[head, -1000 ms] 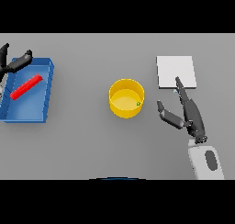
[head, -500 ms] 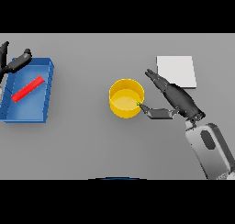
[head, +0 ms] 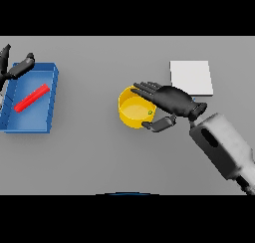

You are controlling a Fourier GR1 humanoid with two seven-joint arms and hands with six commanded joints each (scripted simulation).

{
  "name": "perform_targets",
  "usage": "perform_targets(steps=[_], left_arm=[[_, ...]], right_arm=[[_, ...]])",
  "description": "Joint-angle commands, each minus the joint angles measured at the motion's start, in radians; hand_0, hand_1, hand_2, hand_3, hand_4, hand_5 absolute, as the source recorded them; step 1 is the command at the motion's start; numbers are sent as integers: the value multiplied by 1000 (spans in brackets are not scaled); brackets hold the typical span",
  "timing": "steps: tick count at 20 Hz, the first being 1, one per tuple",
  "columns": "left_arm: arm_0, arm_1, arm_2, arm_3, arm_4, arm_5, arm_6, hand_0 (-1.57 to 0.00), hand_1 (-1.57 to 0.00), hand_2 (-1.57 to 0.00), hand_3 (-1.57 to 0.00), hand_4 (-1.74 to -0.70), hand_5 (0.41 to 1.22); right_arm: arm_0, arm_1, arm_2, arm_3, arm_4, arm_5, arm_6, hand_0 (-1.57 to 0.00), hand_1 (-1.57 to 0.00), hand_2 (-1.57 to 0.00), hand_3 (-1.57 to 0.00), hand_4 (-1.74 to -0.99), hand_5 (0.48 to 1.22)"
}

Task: Pick up the red beaker and tilt it to pour out 1 green nut into yellow bowl. Pick up the yellow bowl and place it on the metallic measuring scale.

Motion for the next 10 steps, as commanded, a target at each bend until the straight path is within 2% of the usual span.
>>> perform_targets(steps=[1,3,4,7,10], left_arm=[[3,4,6,6,4,-2,-10,1,1,1,1,-762,720],[12,5,21,8,18,-2,-35,1,1,1,1,-773,721],[5,-1,22,4,23,-3,-27,1,1,1,1,-780,721],[7,-5,19,13,20,-2,-31,1,1,1,1,-786,728],[16,0,25,13,25,-2,-44,1,1,1,1,-798,727]], right_arm=[[-14,-2,14,7,6,18,-6,1,1,1,1,-1212,638],[-26,-10,39,24,22,36,-35,1,1,1,1,-1212,645],[-43,5,51,53,34,36,-21,1,1,1,1,-1214,648],[-72,8,77,109,49,37,-76,1,1,1,1,-1224,653],[-94,18,103,144,71,42,-83,1,1,1,1,-1242,664]])
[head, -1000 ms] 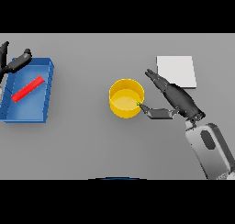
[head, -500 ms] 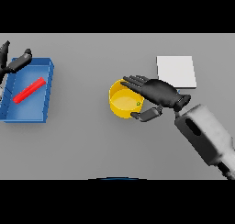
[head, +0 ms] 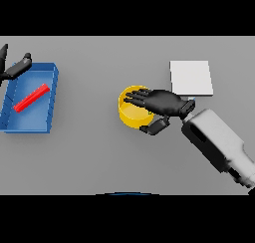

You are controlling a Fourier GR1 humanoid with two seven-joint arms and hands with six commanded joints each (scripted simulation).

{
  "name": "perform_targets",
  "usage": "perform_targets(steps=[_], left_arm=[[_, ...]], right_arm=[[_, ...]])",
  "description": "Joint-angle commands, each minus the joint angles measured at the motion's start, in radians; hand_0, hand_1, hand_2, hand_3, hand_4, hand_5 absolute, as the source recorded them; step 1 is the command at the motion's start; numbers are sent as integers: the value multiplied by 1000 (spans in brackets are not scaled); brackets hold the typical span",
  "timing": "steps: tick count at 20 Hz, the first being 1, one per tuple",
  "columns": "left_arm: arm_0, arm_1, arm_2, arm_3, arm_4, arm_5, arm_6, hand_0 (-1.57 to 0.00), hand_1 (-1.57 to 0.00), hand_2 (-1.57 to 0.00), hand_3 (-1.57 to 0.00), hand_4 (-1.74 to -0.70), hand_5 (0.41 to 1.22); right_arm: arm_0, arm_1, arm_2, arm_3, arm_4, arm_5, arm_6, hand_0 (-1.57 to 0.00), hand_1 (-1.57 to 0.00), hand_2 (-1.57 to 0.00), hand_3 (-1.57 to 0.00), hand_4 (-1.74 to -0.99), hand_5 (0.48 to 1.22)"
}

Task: Pick up the red beaker and tilt it to pour out 1 green nut into yellow bowl. Pick up the yellow bowl and place it on the metallic measuring scale.

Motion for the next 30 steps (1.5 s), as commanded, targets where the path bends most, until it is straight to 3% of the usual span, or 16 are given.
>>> perform_targets(steps=[1,5,13,16,18,20,22,23,26,28,30], left_arm=[[-11,-7,-1,13,-4,-5,-3,1,1,1,1,-798,725],[-12,-10,-6,0,-6,4,13,1,1,1,1,-798,723],[1,6,-7,-43,1,12,24,1,1,1,1,-793,729],[-4,2,-13,-39,-10,24,41,1,1,1,1,-793,732],[-5,-3,-12,-36,-10,31,41,1,1,1,1,-796,730],[-4,9,-10,-47,-9,25,35,1,1,1,1,-793,729],[-6,10,-11,-43,-10,24,41,1,1,1,1,-788,732],[3,14,-7,-41,-7,23,28,1,1,1,1,-791,733],[-2,-6,-12,-23,-10,23,22,1,1,1,1,-793,735],[-1,4,-11,-34,-9,20,23,1,1,1,1,-792,732],[-4,6,-8,-38,-6,16,21,1,1,1,1,-790,727]], right_arm=[[-4,0,11,16,7,7,-5,1,1,1,1,-1249,669],[-21,19,40,66,27,23,5,1,1,1,1,-1273,687],[-34,39,54,138,32,1,-55,1,1,-15,-42,-1289,721],[-35,53,48,147,24,12,-25,1,-14,-84,-121,-1333,800],[-34,52,51,140,24,21,-23,-173,-145,-204,-243,-1396,875],[-37,49,66,136,38,22,-36,-469,-376,-379,-419,-1479,999],[-41,46,68,144,39,16,-54,-780,-649,-590,-834,-1469,1079],[-41,42,62,133,26,33,-55,-938,-806,-787,-978,-1521,1108],[-42,35,64,128,19,44,-58,-1247,-1179,-1169,-1054,-1621,1163],[-56,31,66,138,27,43,-61,-1364,-1320,-1314,-1111,-1659,1184],[-53,28,60,123,24,48,-15,-1438,-1411,-1406,-1153,-1683,1197]])
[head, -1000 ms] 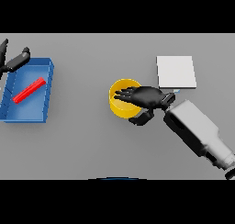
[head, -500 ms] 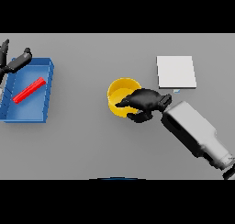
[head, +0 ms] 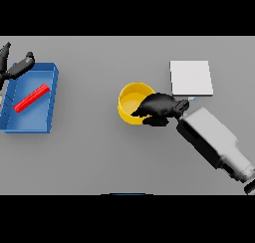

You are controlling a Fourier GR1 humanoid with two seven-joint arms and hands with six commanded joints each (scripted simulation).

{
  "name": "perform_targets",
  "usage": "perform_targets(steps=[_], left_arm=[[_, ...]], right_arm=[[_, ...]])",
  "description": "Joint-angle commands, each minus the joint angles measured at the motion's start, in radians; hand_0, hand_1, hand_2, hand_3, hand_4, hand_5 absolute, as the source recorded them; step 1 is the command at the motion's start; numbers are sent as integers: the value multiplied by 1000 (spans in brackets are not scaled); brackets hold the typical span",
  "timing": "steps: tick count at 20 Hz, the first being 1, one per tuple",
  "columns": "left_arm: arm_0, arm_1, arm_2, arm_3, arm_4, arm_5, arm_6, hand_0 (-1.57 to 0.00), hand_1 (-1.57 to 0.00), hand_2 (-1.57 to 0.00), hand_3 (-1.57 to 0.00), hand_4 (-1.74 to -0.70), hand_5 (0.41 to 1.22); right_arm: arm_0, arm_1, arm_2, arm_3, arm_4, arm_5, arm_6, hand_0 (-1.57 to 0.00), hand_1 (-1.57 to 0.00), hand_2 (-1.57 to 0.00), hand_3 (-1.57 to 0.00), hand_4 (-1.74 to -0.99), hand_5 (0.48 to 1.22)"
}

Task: Pick up the red beaker and tilt it to pour out 1 green nut into yellow bowl. Pick up the yellow bowl and place it on the metallic measuring scale.

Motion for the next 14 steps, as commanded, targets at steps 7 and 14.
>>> perform_targets(steps=[7,14], left_arm=[[0,5,-2,9,-11,7,2,1,1,1,1,-785,731],[-1,4,4,17,-10,3,-27,1,1,1,1,-798,744]], right_arm=[[-4,-74,-53,-127,-68,72,29,-1543,-1537,-1537,-1338,-1719,1216],[-33,-102,-85,-179,-123,120,126,-1565,-1558,-1563,-1289,-1723,1219]])
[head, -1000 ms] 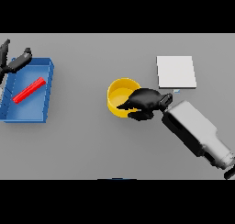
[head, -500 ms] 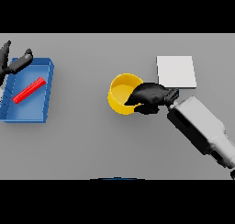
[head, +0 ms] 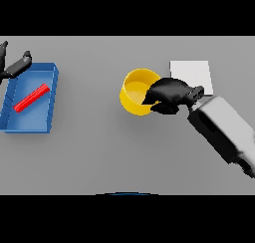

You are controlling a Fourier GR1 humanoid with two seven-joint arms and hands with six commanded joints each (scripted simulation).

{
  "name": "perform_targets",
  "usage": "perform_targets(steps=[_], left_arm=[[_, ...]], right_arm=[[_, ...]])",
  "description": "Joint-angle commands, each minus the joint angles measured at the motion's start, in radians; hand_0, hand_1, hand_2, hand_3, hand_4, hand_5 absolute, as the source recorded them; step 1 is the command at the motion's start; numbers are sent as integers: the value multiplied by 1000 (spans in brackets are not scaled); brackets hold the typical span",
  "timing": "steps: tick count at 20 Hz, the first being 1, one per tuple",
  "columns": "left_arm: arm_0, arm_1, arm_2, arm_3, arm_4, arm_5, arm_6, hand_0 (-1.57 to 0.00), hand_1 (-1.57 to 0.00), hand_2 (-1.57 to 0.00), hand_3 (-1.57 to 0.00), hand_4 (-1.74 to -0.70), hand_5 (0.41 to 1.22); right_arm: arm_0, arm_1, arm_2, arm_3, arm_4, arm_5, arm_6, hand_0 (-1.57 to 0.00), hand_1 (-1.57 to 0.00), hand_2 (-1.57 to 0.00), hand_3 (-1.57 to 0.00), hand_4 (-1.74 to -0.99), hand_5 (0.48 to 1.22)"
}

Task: Pick up the red beaker and tilt it to pour out 1 green nut into yellow bowl. Pick up the yellow bowl and place it on the metallic measuring scale.

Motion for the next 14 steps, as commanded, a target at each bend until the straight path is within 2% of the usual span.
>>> perform_targets(steps=[1,2,5,8,11,14], left_arm=[[1,9,6,4,5,-8,-2,1,1,1,1,-795,747],[-8,6,4,-3,5,-10,10,1,1,1,1,-794,748],[-2,7,4,7,5,-15,11,1,1,1,1,-788,754],[-3,6,13,-1,14,-7,10,1,1,1,1,-803,755],[-5,6,14,9,14,-11,14,1,1,1,1,-801,754],[-11,8,16,0,18,-12,22,1,1,1,1,-801,753]], right_arm=[[-6,-14,-10,-1,2,-10,2,-1566,-1561,-1565,-1269,-1723,1219],[-8,-33,-14,1,10,-22,2,-1471,-1535,-1566,-1279,-1723,1220],[-30,-60,-36,44,16,-37,39,-1519,-1552,-1568,-1341,-1724,1220],[-53,-90,-48,86,25,-74,12,-1544,-1561,-1570,-1417,-1726,1221],[-84,-110,-61,176,39,-105,15,-1557,-1566,-1570,-1342,-1724,1221],[-109,-110,-58,235,41,-128,-25,-1564,-1568,-1571,-1267,-1723,1221]])
